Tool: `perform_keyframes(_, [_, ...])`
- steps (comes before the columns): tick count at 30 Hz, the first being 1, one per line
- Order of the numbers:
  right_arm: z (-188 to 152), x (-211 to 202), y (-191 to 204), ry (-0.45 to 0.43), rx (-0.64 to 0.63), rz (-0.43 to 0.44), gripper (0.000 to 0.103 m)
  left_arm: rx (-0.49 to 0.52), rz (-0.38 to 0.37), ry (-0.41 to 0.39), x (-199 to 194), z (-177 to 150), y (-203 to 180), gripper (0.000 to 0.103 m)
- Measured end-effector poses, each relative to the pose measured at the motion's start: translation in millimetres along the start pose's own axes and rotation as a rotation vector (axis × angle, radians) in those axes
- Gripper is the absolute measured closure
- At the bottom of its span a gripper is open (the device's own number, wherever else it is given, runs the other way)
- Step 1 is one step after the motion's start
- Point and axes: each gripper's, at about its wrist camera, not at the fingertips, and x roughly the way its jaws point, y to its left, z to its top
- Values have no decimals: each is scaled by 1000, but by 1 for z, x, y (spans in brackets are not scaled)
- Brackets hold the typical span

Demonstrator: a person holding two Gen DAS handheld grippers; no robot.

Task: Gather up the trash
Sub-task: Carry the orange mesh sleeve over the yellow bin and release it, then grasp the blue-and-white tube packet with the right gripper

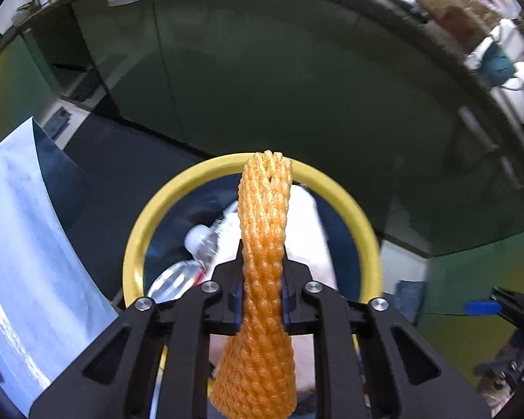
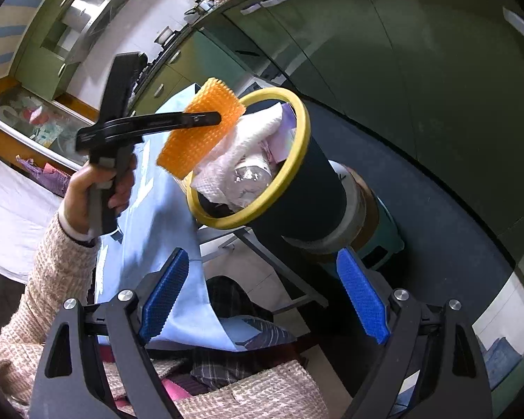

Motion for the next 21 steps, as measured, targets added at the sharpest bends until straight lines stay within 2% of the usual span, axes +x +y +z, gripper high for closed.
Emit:
perform_keyframes(2, [0, 2, 0, 4, -1, 7, 17, -9, 23, 6, 10, 3, -2, 78])
perform_keyframes(4, [-1, 4, 2, 7, -10, 8, 17, 3, 48, 9, 17, 3, -6, 53])
perform_keyframes(7, [-3, 3, 6, 9, -29, -11, 17, 30, 97, -18, 12, 1, -13, 33])
perform_keyframes(9, [-2, 0, 7, 5, -38, -36, 17, 30, 108, -45, 2, 0, -14, 25])
perform_keyframes(11, [0, -1, 8, 3, -43, -56, 17, 13, 101, -83, -18, -5, -9, 23])
perform_keyframes(14, [4, -1, 16, -1, -50, -70, 17, -46, 31, -161, -62, -27, 11, 20])
perform_keyframes(18, [7, 5, 46, 14, -108, -78, 17, -124, -35, -337, -136, -74, 46, 12])
perform_keyframes(21, [10, 16, 84, 41, -187, -92, 17, -175, -25, -516, -198, -127, 78, 8])
